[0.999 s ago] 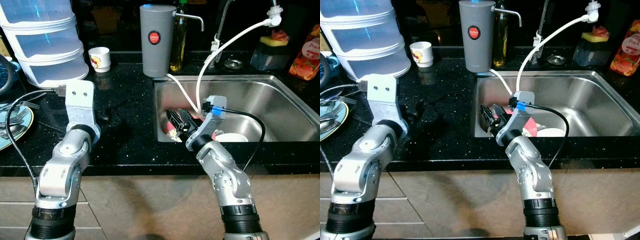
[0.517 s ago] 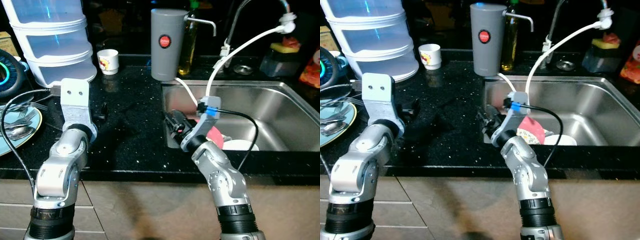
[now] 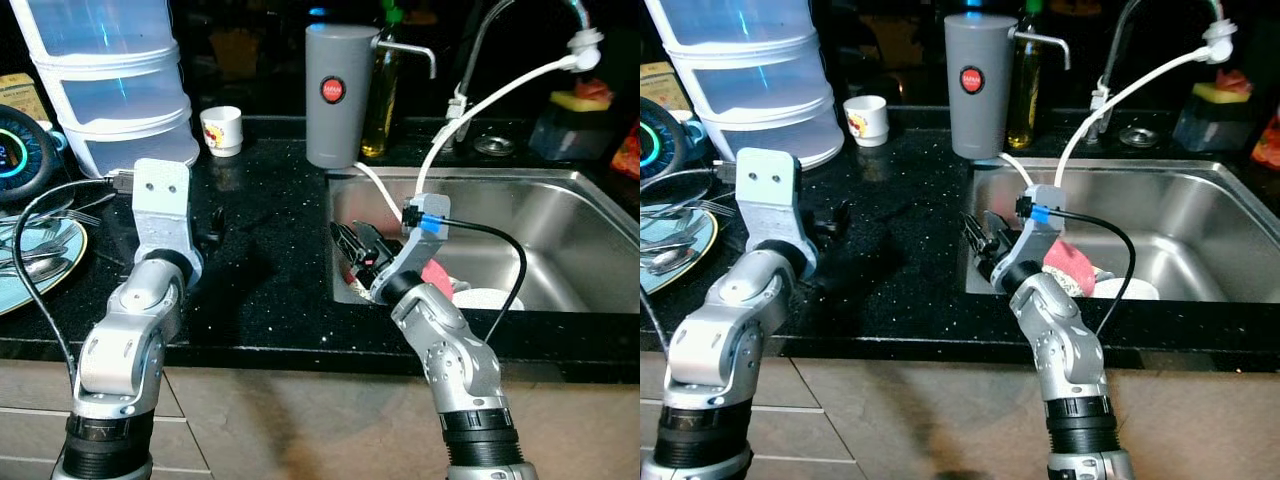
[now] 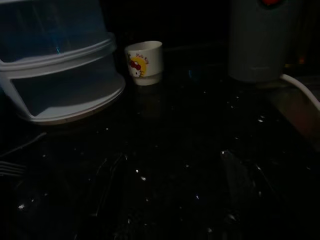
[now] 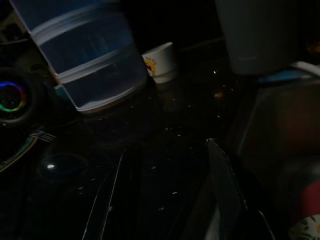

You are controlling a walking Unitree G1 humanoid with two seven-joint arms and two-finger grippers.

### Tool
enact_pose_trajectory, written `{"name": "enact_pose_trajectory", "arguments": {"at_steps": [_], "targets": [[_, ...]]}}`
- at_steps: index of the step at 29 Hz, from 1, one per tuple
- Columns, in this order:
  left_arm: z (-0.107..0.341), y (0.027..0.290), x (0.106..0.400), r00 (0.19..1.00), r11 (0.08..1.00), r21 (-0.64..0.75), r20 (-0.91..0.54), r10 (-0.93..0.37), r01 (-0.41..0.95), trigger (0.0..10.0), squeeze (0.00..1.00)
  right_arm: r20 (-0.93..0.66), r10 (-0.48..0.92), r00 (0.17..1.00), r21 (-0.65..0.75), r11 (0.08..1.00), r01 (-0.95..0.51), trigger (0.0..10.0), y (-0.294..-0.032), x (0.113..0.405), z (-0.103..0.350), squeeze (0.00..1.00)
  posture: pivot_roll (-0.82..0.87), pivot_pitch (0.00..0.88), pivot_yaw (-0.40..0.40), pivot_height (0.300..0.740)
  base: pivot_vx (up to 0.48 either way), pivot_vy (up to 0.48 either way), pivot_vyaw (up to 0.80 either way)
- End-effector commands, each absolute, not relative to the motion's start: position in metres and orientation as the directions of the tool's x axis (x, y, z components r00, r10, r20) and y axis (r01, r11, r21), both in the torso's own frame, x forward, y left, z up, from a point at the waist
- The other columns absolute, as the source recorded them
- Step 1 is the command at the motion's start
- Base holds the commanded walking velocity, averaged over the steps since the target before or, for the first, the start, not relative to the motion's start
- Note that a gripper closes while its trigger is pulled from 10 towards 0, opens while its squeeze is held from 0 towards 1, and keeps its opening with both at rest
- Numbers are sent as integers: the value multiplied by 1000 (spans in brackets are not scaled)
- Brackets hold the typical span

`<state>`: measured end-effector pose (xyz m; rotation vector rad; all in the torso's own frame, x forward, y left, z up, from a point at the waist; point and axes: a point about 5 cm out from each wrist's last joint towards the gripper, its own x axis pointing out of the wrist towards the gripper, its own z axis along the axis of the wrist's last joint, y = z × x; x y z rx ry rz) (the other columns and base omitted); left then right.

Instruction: Kitchen organization

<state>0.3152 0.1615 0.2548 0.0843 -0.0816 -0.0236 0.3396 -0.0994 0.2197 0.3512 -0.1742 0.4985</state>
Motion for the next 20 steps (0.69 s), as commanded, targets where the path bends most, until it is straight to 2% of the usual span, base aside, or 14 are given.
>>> {"name": "enact_pose_trajectory", "arguments": {"at_steps": [1, 2, 3, 12, 20], "targets": [[248, 166, 316, 1000, 995, 94, 19, 19, -20, 10000, 333, 234, 459, 857, 288, 809, -512, 10000, -96, 339, 218, 0, 25, 52, 29, 740, 0, 0, 0], [248, 166, 316, 1000, 995, 94, 19, 19, -20, 10000, 333, 234, 459, 857, 288, 809, -512, 10000, -96, 339, 218, 0, 25, 52, 29, 740, 0, 0, 0], [241, 171, 316, 997, 996, 50, -33, 70, -69, 10000, 1000, 232, 465, 854, 281, 808, -517, 10000, -96, 339, 218, 0, 25, 52, 29, 740, 0, 0, 0], [231, 186, 318, 973, 981, 8, -124, 194, -194, 10000, 1000, 233, 484, 843, 272, 800, -534, 10000, -96, 340, 219, 0, 21, 47, 22, 740, 0, 0, 0], [226, 200, 322, 914, 934, -9, -208, 348, -358, 10000, 1000, 247, 564, 788, 250, 748, -614, 10000, -92, 341, 222, 0, 18, 60, 17, 740, 0, 0, 0]]}}
